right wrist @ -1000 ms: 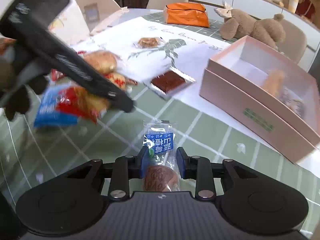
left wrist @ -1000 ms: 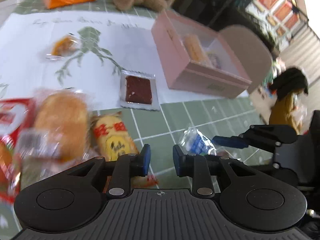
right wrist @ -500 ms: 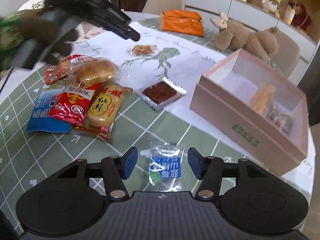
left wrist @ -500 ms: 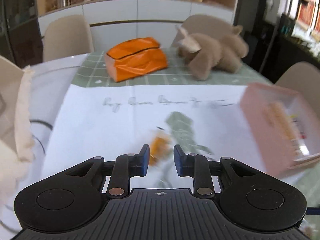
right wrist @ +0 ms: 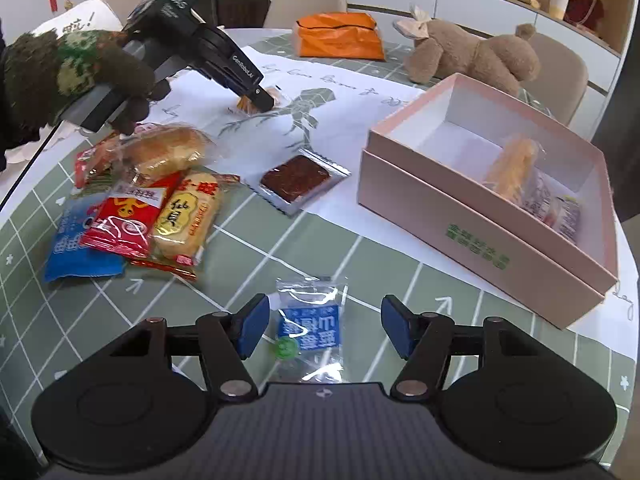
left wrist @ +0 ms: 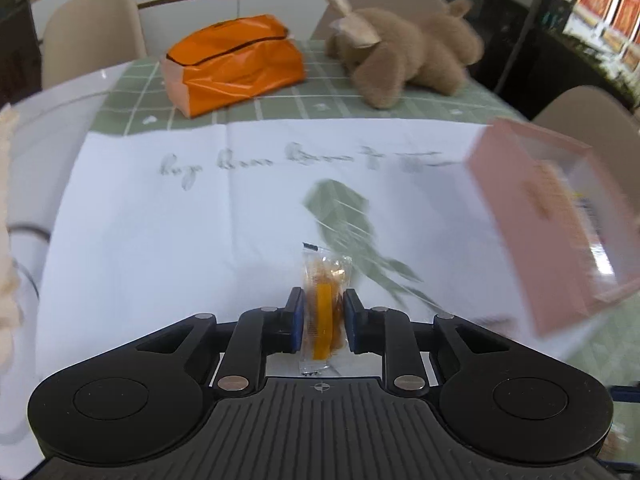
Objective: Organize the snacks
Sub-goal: 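Grasp the small orange candy packet with the left tool, then grasp the blue-label packet with the right tool while the left holds the candy packet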
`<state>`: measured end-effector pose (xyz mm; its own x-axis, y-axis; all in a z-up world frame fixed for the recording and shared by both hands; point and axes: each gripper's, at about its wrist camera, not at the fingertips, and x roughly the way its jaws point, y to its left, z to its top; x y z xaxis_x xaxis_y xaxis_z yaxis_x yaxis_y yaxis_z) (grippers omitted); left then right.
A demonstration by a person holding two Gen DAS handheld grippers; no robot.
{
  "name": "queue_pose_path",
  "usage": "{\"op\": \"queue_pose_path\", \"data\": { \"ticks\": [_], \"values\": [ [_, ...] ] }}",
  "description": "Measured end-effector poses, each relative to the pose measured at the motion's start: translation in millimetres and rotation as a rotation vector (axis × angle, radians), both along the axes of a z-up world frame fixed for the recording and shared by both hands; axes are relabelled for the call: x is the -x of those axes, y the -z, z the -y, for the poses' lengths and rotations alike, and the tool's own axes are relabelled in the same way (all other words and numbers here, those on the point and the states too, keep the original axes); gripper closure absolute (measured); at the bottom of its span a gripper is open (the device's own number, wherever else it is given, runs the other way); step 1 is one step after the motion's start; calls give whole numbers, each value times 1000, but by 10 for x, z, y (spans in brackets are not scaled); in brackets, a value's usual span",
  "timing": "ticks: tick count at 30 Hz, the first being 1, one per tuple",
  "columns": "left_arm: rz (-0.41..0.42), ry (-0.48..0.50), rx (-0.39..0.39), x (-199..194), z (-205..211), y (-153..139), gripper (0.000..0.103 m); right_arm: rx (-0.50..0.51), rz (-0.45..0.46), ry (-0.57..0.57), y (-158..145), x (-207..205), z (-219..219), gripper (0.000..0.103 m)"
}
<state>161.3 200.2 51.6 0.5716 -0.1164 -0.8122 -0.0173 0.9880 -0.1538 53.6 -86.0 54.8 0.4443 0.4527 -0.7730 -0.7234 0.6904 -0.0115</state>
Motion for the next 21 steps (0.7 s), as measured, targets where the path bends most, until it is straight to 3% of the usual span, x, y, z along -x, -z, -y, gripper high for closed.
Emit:
{"op": "queue_pose_path", "data": {
  "ticks": [5,10,12,15,17,18,21],
  "values": [
    [39,-3,173,757,160,-254,79,-20,11,-118,-24,162,-272,40],
    [54,-120,159,1548,209,-351,79,-110,-20,-205,-69,232,-558,31],
    [46,-206,181,1812,142,-302,79,-135,-30,-190,-56,197,-697,30],
    [28,-247,244,2074,141,-205,79,-145,-29,-142,-5,114,-863,30],
    [13,-221,260,2149,222,-156,79,-87,-13,-149,27,126,-948,49],
    [2,-194,267,2173,304,-129,79,-48,-20,-150,35,137,-956,69],
    [-22,-122,287,2156,533,-52,79,-48,-56,-128,-22,153,-735,69]
  ]
}}
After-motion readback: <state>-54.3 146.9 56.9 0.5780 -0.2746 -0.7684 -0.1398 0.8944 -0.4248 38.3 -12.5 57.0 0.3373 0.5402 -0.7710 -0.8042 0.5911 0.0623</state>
